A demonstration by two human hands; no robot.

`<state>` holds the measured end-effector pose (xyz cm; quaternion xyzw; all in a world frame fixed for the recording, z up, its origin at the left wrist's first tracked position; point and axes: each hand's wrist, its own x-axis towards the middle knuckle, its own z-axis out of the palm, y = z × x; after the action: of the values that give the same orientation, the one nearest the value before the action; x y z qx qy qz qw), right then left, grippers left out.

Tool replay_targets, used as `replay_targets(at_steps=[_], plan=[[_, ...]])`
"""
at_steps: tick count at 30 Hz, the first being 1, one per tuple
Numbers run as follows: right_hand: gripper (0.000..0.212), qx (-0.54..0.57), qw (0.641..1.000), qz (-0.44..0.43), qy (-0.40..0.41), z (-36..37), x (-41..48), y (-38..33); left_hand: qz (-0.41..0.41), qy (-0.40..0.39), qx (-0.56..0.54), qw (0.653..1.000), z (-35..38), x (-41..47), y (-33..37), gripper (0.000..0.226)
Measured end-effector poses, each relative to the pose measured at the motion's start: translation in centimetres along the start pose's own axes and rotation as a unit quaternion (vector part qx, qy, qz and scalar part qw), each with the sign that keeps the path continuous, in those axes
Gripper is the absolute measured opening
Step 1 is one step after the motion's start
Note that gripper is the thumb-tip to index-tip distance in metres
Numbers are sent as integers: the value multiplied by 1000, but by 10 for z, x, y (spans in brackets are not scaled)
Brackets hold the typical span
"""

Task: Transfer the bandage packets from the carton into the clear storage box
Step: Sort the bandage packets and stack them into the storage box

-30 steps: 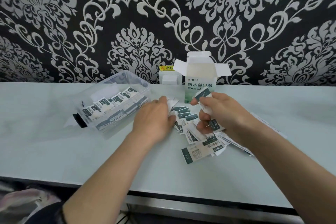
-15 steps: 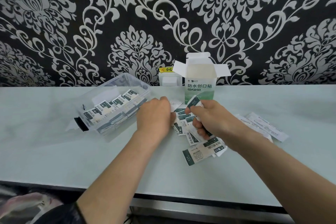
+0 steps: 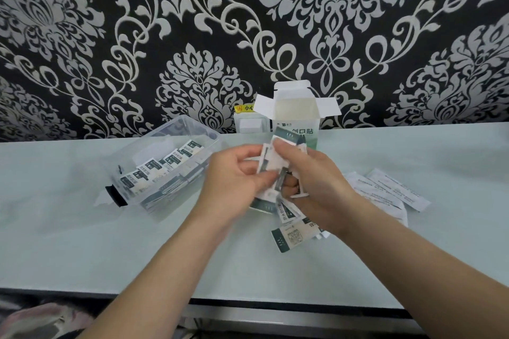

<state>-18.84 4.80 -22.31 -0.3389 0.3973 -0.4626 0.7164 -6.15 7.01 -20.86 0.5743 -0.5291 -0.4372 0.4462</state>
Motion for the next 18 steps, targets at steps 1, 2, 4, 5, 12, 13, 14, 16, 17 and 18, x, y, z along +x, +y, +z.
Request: replay_targets(at_steps=[1,2,4,5,12,13,14,16,17,18], plan=[[24,-17,1000,-23,5,2,-1,3,-13,-39,-69,997,9,-7,1,40],[21,-35,999,-38,12,4,-2,5,-15,-62,-98,993,16,-12,-1,46],[19,-57,997,-45,36,6,-4,8,-9,-80,-112,990,22,-15,-5,54],[22,-53,997,-41,48,6,-5,7,-2,-82,-104,991,22,-13,-5,56],[35,97,993,36,51,-1,-9,-4,71,-63,55,994,14,0,7,45],[35,108,992,36,54,-2,-9,-5,68,-33,46,996,10,3,10,41],[33,120,990,33,59,-4,-9,-8,73,11,79,994,5,8,7,40],[25,143,986,22,77,-8,-9,-12,106,51,294,948,-3,19,-4,39],[18,154,984,16,86,-10,-10,-14,118,29,409,904,-4,22,-13,39],[12,161,982,11,93,-11,-10,-16,123,-7,496,860,-2,25,-23,41]])
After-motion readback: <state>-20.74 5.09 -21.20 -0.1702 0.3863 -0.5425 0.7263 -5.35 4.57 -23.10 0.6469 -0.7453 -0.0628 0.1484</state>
